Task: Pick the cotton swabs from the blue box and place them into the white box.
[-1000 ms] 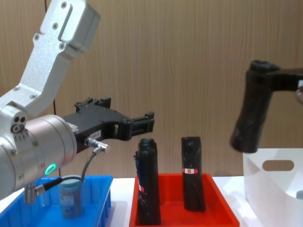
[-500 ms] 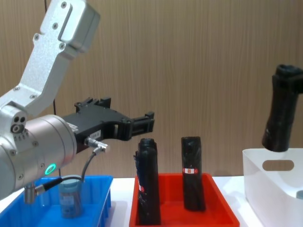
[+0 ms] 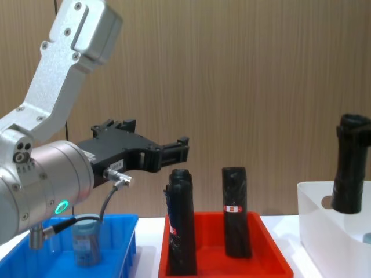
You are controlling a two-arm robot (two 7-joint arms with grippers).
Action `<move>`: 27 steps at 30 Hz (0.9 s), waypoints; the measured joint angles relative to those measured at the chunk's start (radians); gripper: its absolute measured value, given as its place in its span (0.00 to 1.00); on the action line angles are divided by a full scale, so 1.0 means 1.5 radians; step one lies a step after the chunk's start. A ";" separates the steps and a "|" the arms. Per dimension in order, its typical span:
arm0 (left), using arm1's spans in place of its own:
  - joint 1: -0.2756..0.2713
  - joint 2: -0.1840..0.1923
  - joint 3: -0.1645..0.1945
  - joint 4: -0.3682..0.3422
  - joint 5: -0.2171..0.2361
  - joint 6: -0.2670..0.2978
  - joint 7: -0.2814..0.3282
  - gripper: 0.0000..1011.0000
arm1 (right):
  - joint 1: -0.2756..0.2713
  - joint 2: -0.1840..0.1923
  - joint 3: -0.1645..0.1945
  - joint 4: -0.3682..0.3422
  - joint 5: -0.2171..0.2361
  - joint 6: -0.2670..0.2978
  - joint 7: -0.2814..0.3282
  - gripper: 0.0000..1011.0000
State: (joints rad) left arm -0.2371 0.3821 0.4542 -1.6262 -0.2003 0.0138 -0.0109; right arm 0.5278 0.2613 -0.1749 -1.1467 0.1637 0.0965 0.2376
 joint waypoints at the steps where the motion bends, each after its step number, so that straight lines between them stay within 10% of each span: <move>1: 0.000 0.000 0.000 0.000 0.000 0.000 0.000 0.99 | 0.002 -0.001 -0.001 0.006 -0.001 -0.001 0.000 0.36; 9: 0.000 0.000 0.000 0.000 0.000 0.000 0.000 0.99 | 0.025 -0.009 -0.004 0.064 -0.007 -0.014 -0.001 0.41; 27: 0.000 0.000 0.000 0.000 0.000 0.000 0.000 0.99 | 0.028 -0.008 0.000 0.082 -0.003 -0.034 -0.001 0.96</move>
State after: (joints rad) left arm -0.2371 0.3821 0.4542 -1.6262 -0.2003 0.0138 -0.0109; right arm 0.5697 0.2486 -0.1746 -1.0240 0.1589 0.0460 0.2360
